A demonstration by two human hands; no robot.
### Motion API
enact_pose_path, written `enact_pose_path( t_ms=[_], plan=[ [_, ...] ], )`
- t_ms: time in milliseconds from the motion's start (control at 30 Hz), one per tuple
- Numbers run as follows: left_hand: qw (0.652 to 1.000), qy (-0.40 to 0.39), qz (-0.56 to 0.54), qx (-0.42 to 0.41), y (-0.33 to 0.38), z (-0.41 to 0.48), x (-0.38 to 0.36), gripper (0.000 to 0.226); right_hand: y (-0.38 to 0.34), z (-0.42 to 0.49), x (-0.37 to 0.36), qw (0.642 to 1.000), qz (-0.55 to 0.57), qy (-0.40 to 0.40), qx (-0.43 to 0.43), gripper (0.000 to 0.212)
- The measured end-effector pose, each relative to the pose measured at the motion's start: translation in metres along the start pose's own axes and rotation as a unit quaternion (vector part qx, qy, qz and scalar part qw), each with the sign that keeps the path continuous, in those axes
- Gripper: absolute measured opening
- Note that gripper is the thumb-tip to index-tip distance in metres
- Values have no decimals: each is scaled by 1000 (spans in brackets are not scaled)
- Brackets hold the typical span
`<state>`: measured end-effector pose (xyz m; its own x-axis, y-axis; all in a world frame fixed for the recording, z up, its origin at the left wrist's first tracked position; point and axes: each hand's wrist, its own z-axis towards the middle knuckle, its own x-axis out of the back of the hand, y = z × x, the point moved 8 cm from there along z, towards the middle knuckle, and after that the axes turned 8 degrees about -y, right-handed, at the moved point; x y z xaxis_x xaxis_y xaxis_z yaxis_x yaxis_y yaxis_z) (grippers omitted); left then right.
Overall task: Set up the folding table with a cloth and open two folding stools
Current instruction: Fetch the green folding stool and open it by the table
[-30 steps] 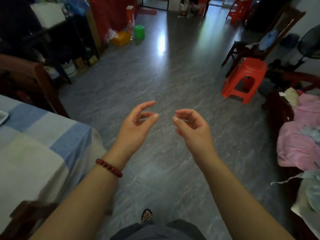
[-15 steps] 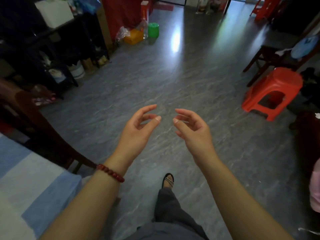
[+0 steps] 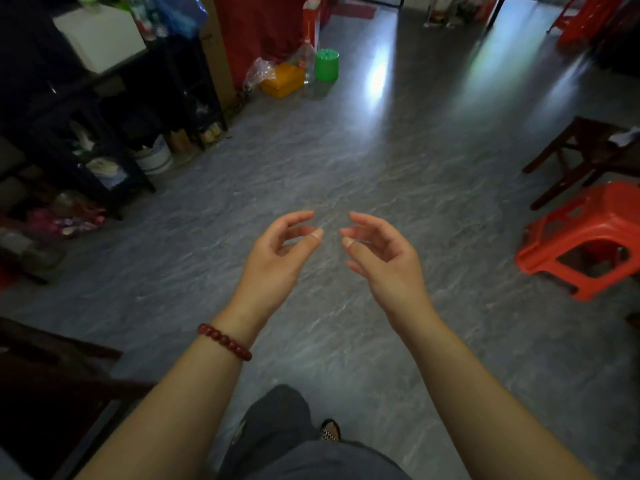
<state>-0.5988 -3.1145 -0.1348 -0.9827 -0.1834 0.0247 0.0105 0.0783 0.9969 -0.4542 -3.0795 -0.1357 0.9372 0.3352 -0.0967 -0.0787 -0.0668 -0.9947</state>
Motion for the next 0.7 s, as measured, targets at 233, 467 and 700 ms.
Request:
enact_pose_path(
  t_ms=[233, 467, 700],
  plan=[
    [1000, -3, 1, 11, -3, 142, -2, 21, 9, 139, 26, 1000, -17, -2, -11, 31],
    [1000, -4, 15, 10, 13, 320, 18, 20, 0, 320, 33, 1000, -10, 13, -13, 30],
    [1000, -10, 27, 11, 42, 458, 33, 13, -21, 450, 44, 999, 14, 38, -3, 28]
  ],
)
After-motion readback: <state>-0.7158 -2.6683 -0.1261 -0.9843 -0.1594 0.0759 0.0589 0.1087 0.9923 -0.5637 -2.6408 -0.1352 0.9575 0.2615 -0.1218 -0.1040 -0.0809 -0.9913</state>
